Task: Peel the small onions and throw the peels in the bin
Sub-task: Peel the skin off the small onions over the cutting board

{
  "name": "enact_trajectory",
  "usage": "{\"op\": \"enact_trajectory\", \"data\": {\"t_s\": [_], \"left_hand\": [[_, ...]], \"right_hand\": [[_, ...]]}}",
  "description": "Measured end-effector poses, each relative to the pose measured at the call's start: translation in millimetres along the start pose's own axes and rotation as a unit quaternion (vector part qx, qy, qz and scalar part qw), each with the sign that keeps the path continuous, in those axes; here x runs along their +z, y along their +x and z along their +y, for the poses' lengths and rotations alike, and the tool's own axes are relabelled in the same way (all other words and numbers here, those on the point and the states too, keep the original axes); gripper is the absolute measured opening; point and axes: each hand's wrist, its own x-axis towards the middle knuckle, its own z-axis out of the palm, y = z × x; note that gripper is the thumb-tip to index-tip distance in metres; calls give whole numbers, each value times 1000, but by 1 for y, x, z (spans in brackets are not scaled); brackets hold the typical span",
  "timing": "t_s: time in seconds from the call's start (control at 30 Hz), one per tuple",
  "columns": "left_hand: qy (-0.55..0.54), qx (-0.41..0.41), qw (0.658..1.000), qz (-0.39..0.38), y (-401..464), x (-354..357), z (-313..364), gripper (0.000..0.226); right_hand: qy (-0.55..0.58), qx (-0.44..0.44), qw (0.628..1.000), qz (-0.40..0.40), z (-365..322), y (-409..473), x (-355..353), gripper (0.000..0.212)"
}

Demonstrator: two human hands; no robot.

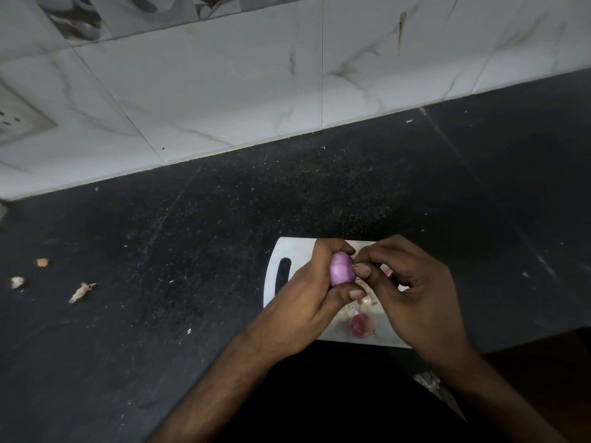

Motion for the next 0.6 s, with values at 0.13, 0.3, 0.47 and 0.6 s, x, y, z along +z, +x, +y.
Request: {"op": "enact_trajectory", "data": {"t_s": [0.13,0.3,0.47,0.6], "left_hand": [[-22,-14,1000,11,-5,5,-4,42],[-93,-38,994,34,-9,9,-5,41],[-125,-31,991,46,-7,11,-4,42],[-171,-45,983,47,-6,16,-6,40]], "right_hand": [[-58,-30,998,-5,4,-3,8,12],[-123,-84,988,-33,6,-6,12,13],[-48,-69,996,-37,4,-4,9,15],[-14,-56,997,-45,1,-3,9,13]]}}
